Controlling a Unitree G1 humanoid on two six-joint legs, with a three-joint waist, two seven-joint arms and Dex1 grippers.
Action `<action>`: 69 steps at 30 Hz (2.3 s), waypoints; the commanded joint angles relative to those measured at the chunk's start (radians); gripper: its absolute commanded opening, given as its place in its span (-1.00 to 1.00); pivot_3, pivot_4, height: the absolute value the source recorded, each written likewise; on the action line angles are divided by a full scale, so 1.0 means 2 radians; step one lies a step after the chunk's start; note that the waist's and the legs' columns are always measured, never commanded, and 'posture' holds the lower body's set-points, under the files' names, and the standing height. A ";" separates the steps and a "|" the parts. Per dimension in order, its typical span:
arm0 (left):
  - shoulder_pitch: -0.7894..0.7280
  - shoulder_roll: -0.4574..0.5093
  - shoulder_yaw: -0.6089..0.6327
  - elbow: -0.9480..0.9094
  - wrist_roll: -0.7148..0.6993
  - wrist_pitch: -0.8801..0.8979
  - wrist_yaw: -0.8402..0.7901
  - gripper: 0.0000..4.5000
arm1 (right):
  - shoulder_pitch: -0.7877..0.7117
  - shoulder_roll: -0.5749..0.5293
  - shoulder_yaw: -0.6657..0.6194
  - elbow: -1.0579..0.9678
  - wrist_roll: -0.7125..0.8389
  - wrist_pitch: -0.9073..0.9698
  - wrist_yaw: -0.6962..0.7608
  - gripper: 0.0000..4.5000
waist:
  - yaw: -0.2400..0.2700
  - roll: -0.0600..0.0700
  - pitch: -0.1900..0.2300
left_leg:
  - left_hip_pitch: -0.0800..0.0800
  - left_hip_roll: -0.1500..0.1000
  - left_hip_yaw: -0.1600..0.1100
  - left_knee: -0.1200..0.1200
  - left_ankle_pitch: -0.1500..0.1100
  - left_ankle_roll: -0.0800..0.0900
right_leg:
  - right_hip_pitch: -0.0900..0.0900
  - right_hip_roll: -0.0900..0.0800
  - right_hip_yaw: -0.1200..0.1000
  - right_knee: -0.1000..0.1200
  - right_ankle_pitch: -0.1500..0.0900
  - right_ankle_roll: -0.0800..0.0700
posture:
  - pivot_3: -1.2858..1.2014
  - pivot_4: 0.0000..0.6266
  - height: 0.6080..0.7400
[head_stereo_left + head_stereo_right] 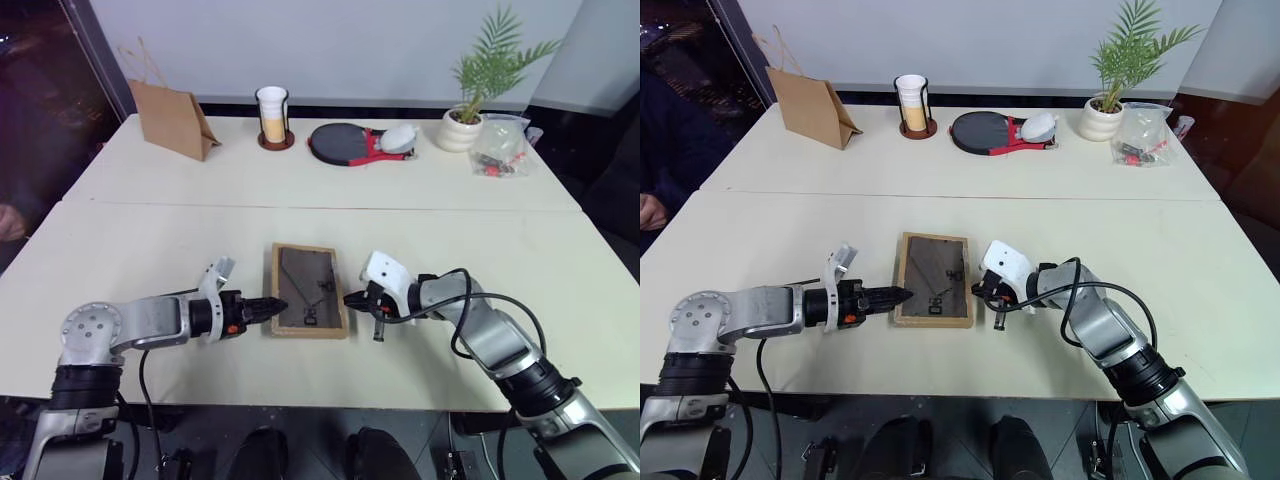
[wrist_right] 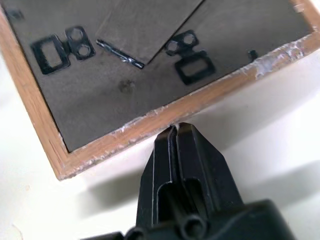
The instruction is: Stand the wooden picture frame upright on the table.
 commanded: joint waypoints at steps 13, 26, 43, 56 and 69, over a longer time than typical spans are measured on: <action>0.016 0.027 0.001 -0.019 -0.044 -0.053 -0.090 -0.56 | -0.007 -0.039 -0.110 -0.068 0.068 0.031 0.016 -1.00 | 0.000 0.000 0.000 | 0.000 0.000 0.000 0.000 0.000 0.000 | 0.000 0.001 0.000 0.000 0.000 0.000 | 0.03 -0.52 1.00; 0.034 0.057 0.006 -0.037 0.108 -0.037 -0.298 -0.56 | -0.112 -0.032 -0.193 -0.004 0.230 0.172 0.038 0.52 | -0.002 0.000 0.000 | 0.000 0.000 0.000 -0.001 0.000 0.000 | -0.001 0.002 0.000 0.000 -0.001 -0.001 | 0.03 -0.52 1.00; 0.066 0.041 0.010 -0.060 0.235 -0.048 -0.439 -0.56 | -0.177 0.065 -0.104 0.027 0.286 0.292 -0.011 0.98 | -0.003 0.000 0.000 | -0.001 0.000 0.001 -0.002 0.000 0.000 | -0.003 0.000 0.000 -0.001 -0.001 -0.002 | 0.03 -0.52 1.00; 0.056 0.019 0.023 -0.078 0.234 -0.037 -0.430 -0.56 | -0.203 0.086 -0.075 0.066 0.282 0.270 -0.004 0.98 | -0.004 0.001 0.000 | -0.001 0.000 0.001 -0.006 0.000 0.000 | -0.004 -0.001 0.000 -0.001 -0.001 -0.001 | 0.03 -0.52 1.00; 0.050 -0.038 0.053 -0.061 0.164 -0.024 -0.307 -0.56 | -0.206 0.076 -0.100 0.009 0.310 0.297 -0.001 0.98 | -0.004 0.000 0.000 | -0.001 0.000 0.001 -0.007 0.000 0.000 | -0.004 -0.002 0.000 -0.002 -0.001 -0.001 | 0.03 -0.52 1.00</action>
